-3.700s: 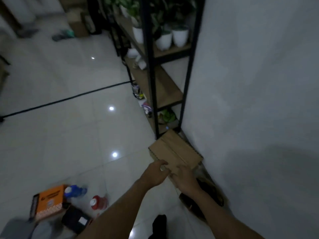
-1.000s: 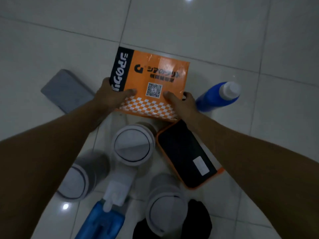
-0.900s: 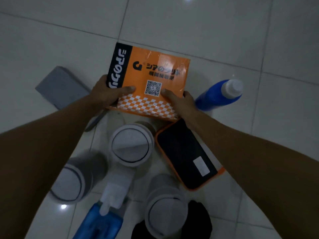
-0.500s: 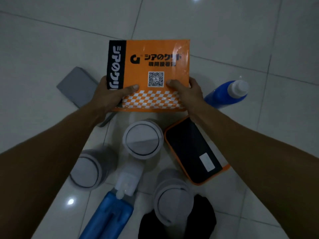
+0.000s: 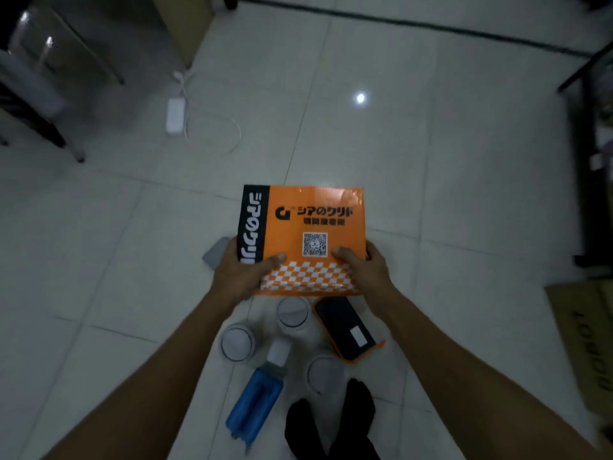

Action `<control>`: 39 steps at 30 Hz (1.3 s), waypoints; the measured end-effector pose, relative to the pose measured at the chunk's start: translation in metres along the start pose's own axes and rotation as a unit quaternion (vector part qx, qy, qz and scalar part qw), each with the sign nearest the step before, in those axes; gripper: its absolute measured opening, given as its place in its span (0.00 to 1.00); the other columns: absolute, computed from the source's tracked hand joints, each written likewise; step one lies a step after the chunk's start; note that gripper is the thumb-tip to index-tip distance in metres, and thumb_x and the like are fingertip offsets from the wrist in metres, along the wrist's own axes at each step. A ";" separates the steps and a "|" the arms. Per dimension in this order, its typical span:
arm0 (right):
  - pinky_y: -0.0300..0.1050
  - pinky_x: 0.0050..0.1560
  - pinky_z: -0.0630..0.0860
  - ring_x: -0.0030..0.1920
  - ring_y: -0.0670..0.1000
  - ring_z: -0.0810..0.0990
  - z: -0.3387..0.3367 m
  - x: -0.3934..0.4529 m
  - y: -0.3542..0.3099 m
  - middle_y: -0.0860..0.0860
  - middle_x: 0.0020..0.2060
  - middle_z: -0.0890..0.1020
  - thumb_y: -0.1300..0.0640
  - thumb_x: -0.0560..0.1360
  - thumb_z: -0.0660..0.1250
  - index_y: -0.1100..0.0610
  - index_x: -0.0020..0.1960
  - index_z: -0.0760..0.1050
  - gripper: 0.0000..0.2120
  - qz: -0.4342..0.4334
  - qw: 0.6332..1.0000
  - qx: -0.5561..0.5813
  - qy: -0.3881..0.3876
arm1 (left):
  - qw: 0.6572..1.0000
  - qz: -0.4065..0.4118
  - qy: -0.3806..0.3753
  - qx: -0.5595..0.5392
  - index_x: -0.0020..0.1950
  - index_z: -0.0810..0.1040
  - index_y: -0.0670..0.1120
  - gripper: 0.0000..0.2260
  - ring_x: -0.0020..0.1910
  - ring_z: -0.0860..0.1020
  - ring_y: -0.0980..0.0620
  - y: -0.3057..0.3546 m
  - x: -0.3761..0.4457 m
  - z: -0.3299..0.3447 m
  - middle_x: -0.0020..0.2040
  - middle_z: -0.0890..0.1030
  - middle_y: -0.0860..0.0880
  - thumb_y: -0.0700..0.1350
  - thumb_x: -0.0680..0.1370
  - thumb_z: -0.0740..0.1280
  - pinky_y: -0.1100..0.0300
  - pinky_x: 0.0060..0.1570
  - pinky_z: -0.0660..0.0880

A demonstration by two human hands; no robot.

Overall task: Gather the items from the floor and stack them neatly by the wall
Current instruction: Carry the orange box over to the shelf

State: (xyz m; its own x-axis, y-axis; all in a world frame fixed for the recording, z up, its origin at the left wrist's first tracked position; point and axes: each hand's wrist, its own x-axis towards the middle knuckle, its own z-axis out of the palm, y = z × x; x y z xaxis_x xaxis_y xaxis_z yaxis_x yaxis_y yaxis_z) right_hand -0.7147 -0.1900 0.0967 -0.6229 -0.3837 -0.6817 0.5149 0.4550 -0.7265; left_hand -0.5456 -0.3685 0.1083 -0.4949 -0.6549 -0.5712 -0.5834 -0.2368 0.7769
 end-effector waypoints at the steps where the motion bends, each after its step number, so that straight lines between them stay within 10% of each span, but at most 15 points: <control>1: 0.34 0.34 0.77 0.46 0.46 0.84 -0.008 -0.028 -0.021 0.49 0.56 0.83 0.50 0.73 0.76 0.51 0.72 0.69 0.30 0.001 1.000 -0.002 0.000 | 1.000 0.006 -0.003 0.009 0.66 0.73 0.56 0.39 0.53 0.83 0.53 0.024 -0.025 -0.005 0.57 0.83 0.54 0.62 0.59 0.82 0.46 0.51 0.82; 8: 0.51 0.50 0.82 0.49 0.54 0.86 -0.066 -0.206 -0.137 0.52 0.53 0.85 0.48 0.70 0.77 0.52 0.66 0.75 0.26 -0.025 1.000 0.006 0.008 | 0.997 0.048 -0.052 0.022 0.67 0.75 0.51 0.33 0.48 0.84 0.55 0.165 -0.184 -0.033 0.56 0.84 0.52 0.55 0.65 0.81 0.61 0.41 0.82; 16: 0.51 0.50 0.83 0.46 0.53 0.87 -0.120 -0.342 -0.185 0.52 0.49 0.87 0.48 0.70 0.76 0.54 0.63 0.75 0.24 -0.078 0.994 0.051 0.061 | 0.989 0.101 -0.095 0.048 0.66 0.74 0.55 0.42 0.52 0.83 0.50 0.242 -0.284 -0.035 0.57 0.83 0.53 0.67 0.56 0.80 0.46 0.55 0.80; 39: 0.58 0.55 0.82 0.46 0.55 0.87 -0.353 -0.515 -0.008 0.53 0.47 0.88 0.48 0.69 0.78 0.54 0.57 0.80 0.20 -0.054 0.934 0.248 0.251 | 0.896 0.167 -0.347 0.222 0.64 0.74 0.52 0.31 0.49 0.84 0.48 0.240 -0.444 0.225 0.55 0.84 0.50 0.59 0.66 0.79 0.47 0.51 0.81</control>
State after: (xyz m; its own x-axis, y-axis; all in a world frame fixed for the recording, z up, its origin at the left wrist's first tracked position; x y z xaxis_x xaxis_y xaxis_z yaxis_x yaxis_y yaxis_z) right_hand -0.6060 0.2880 0.4843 -0.8202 0.0771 -0.5669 0.5655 -0.0402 -0.8237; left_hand -0.6108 0.0266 0.4883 -0.8807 0.0034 -0.4737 -0.4513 0.2979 0.8411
